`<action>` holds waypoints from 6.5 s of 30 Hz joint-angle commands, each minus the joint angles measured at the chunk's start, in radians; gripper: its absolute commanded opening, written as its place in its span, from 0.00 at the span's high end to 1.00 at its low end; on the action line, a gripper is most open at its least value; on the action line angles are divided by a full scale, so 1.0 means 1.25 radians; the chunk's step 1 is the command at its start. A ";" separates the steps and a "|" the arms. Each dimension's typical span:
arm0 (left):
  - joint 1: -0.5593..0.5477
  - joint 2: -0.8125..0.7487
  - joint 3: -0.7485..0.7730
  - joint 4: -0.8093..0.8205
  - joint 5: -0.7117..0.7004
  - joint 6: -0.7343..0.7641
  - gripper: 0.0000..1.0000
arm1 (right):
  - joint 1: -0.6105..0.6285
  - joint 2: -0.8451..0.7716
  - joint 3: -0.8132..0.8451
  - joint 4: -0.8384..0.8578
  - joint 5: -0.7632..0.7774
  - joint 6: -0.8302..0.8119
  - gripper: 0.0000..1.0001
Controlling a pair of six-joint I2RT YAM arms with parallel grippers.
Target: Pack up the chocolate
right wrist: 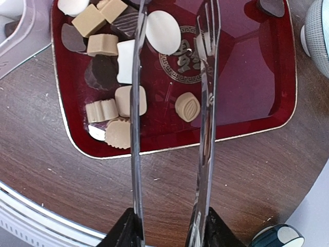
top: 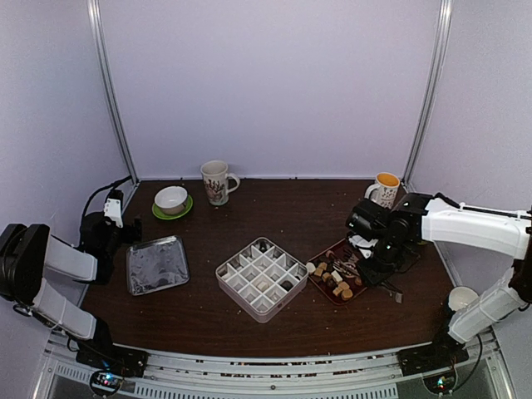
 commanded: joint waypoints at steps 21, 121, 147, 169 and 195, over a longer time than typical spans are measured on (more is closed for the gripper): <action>0.006 0.004 0.017 0.030 -0.001 -0.007 0.02 | -0.008 -0.054 0.035 -0.057 -0.050 0.033 0.63; 0.006 0.005 0.017 0.031 -0.001 -0.008 0.02 | -0.098 -0.136 -0.004 0.060 -0.129 0.069 0.73; 0.006 0.005 0.017 0.031 -0.001 -0.007 0.02 | 0.182 -0.041 0.093 0.359 -0.269 0.149 0.78; 0.007 0.005 0.018 0.031 -0.001 -0.007 0.02 | 0.298 0.192 0.191 0.444 -0.192 0.158 0.76; 0.007 0.005 0.017 0.031 0.000 -0.007 0.02 | 0.325 0.155 0.154 0.406 -0.146 0.158 0.59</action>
